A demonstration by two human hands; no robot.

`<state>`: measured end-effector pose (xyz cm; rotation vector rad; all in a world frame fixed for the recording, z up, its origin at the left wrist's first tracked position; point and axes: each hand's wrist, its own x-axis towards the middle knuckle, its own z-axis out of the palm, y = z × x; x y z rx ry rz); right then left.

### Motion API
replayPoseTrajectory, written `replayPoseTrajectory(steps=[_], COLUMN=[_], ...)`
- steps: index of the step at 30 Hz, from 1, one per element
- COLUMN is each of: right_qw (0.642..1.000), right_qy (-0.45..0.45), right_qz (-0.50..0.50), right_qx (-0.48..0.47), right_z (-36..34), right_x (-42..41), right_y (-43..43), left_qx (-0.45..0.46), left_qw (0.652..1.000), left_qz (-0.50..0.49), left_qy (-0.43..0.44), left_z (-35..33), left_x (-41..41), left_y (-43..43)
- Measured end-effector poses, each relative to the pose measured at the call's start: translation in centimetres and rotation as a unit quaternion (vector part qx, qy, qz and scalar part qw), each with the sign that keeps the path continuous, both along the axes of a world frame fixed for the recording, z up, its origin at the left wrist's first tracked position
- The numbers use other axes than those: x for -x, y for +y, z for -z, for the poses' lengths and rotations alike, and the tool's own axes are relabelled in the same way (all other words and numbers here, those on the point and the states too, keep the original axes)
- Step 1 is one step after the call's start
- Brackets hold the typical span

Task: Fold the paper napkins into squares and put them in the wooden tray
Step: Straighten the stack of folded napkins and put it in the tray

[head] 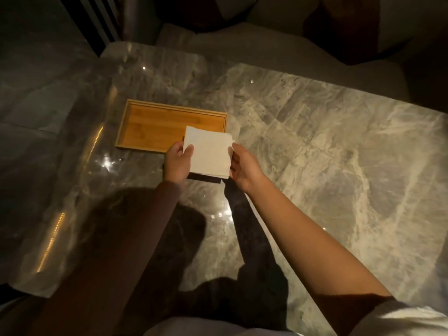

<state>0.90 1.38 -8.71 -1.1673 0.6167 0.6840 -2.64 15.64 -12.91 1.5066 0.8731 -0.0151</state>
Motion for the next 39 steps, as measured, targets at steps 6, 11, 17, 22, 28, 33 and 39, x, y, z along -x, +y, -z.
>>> replayPoseTrajectory(steps=[6, 11, 17, 22, 28, 33, 39], right_qw=[0.998, 0.999, 0.996, 0.996, 0.997, 0.995, 0.976], right_qy=[0.000, -0.036, -0.065, -0.066, -0.068, -0.088, -0.155], right_qz=[0.057, 0.023, 0.015, 0.033, 0.025, 0.016, -0.071], right_qx=[-0.021, 0.017, 0.058, 0.045, 0.036, 0.047, 0.134], right_z=[-0.8, -0.5, 1.2, 1.5, 1.2, 1.1, -0.4], right_x=[-3.4, -4.4, -4.3, -4.0, -4.4, -4.0, -2.8], right_y=[2.6, 3.9, 4.2, 3.9, 3.4, 3.1, 2.2], left_qx=[-0.019, -0.104, -0.229, -0.212, -0.208, -0.226, -0.358], left_qw=[1.000, 0.991, 0.963, 0.968, 0.968, 0.963, 0.907], left_qz=[0.007, 0.085, 0.132, 0.131, 0.134, 0.141, 0.221], left_qy=[0.006, 0.024, 0.040, 0.035, 0.040, 0.039, 0.003], left_z=[1.1, 1.6, 1.8, 1.5, 0.8, 0.4, -1.7], left_x=[-4.4, -5.4, -5.0, -5.2, -5.4, -4.6, -3.1], left_y=[2.8, 3.7, 3.4, 2.6, 1.9, 1.7, 1.5])
